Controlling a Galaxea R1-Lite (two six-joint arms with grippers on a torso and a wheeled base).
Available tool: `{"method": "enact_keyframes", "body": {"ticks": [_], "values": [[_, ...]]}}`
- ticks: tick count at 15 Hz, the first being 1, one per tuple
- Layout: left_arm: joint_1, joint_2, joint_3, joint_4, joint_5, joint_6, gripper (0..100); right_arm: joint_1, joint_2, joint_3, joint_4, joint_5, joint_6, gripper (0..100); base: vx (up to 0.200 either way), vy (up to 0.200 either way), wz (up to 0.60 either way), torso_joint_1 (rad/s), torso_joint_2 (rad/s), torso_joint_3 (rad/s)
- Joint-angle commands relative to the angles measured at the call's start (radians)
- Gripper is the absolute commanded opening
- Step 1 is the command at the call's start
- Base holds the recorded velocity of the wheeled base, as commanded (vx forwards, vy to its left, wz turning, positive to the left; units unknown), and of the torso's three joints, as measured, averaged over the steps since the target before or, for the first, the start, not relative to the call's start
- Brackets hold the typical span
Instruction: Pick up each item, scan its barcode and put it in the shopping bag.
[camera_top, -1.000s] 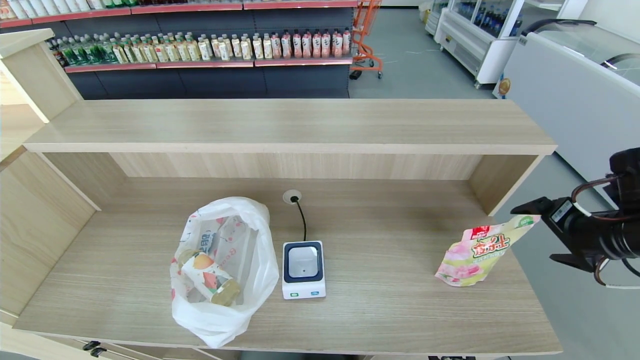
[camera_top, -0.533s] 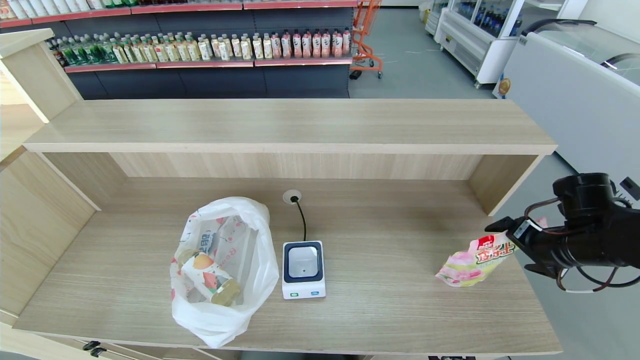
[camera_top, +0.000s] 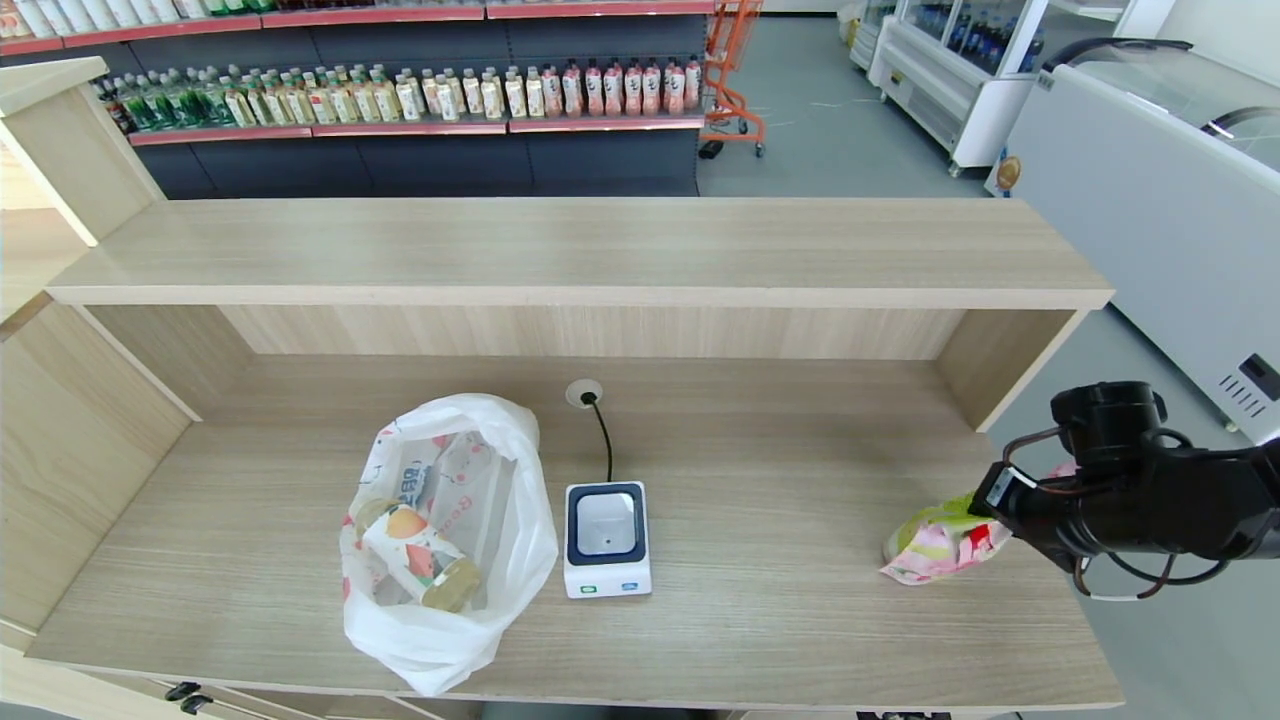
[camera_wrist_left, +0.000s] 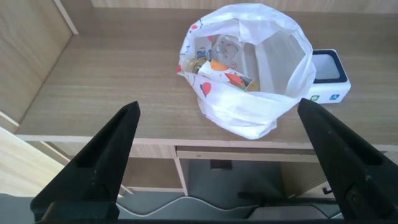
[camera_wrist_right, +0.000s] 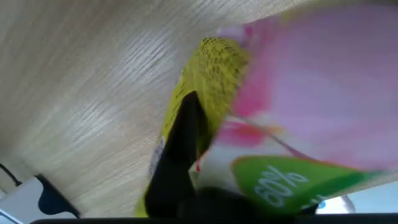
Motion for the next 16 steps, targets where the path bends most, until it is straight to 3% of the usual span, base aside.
{"method": "enact_keyframes", "body": {"ticks": [1, 5, 6, 8, 9, 11, 13, 14, 16], "values": [[0.000, 0.000, 0.000, 0.000, 0.000, 0.000, 100, 0.013, 0.039, 0.002, -0.024, 0.000, -0.039, 0, 0.000, 0.000, 0.00, 0.000, 0.00, 0.000], [0.000, 0.000, 0.000, 0.000, 0.000, 0.000, 100, 0.018, -0.011, 0.014, -0.045, 0.006, -0.213, 0, 0.000, 0.000, 0.00, 0.000, 0.00, 0.000], [0.000, 0.000, 0.000, 0.000, 0.000, 0.000, 100, 0.018, -0.057, 0.019, -0.045, 0.039, -0.256, 0, 0.000, 0.000, 0.00, 0.000, 0.00, 0.000], [0.000, 0.000, 0.000, 0.000, 0.000, 0.000, 100, 0.009, -0.160, 0.057, -0.056, 0.200, -0.325, 0, 0.000, 0.000, 0.00, 0.000, 0.00, 0.000], [0.000, 0.000, 0.000, 0.000, 0.000, 0.000, 100, -0.021, -0.225, 0.111, -0.100, 0.375, -0.408, 0, 0.000, 0.000, 0.00, 0.000, 0.00, 0.000], [0.000, 0.000, 0.000, 0.000, 0.000, 0.000, 100, -0.054, -0.292, 0.181, -0.119, 0.623, -0.572, 0, 0.000, 0.000, 0.00, 0.000, 0.00, 0.000], [0.000, 0.000, 0.000, 0.000, 0.000, 0.000, 100, -0.073, -0.311, 0.212, -0.123, 0.793, -0.701, 0, 0.000, 0.000, 0.00, 0.000, 0.00, 0.000], [0.000, 0.000, 0.000, 0.000, 0.000, 0.000, 100, -0.084, -0.301, 0.230, -0.149, 0.968, -0.855, 0, 0.000, 0.000, 0.00, 0.000, 0.00, 0.000], [0.000, 0.000, 0.000, 0.000, 0.000, 0.000, 100, -0.084, -0.292, 0.240, -0.172, 1.217, -1.062, 0, 0.000, 0.000, 0.00, 0.000, 0.00, 0.000]]}}
